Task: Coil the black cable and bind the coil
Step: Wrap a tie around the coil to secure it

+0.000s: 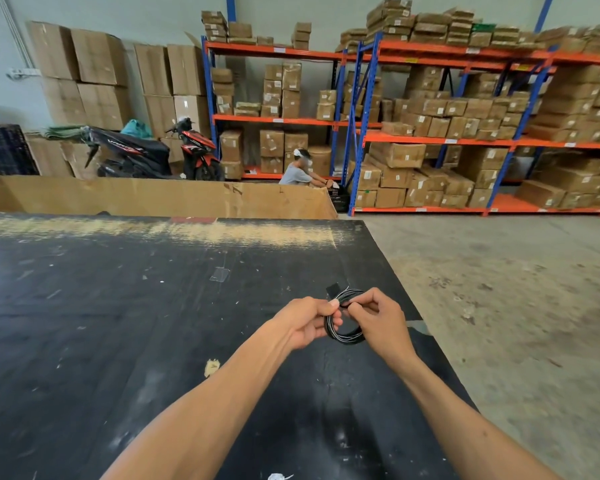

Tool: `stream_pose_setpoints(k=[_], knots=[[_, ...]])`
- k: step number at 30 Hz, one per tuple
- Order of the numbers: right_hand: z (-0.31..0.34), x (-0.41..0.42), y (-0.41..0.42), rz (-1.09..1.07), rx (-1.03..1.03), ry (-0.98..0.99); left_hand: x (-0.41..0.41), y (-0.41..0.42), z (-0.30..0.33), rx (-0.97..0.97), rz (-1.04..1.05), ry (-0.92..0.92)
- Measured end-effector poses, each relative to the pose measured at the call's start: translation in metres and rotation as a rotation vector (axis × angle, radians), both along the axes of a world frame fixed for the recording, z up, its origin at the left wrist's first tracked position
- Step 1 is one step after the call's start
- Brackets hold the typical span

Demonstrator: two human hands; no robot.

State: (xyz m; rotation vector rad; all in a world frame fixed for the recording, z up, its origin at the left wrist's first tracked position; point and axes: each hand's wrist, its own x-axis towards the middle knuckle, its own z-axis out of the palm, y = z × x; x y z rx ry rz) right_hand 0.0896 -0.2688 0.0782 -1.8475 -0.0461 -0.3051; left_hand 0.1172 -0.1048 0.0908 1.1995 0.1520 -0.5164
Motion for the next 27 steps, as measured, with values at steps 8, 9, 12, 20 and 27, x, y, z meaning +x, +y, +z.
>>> stream_pose_setpoints(k=[8,9,12,20,27], knots=[[0.002,-0.002,-0.006,0.091,0.106,0.012,0.001,-0.004,-0.003,0.042,0.066,0.0],[0.002,-0.001,-0.008,0.07,-0.036,-0.046,0.002,-0.005,-0.003,0.054,0.084,-0.004],[0.004,-0.001,-0.011,-0.002,-0.563,-0.304,0.004,-0.005,-0.004,0.118,0.124,-0.026],[0.009,0.008,-0.015,0.048,-0.876,-0.522,-0.002,-0.005,-0.001,0.435,0.089,-0.224],[0.012,0.016,-0.012,0.198,-0.87,-0.305,0.003,0.007,-0.001,0.614,-0.049,-0.335]])
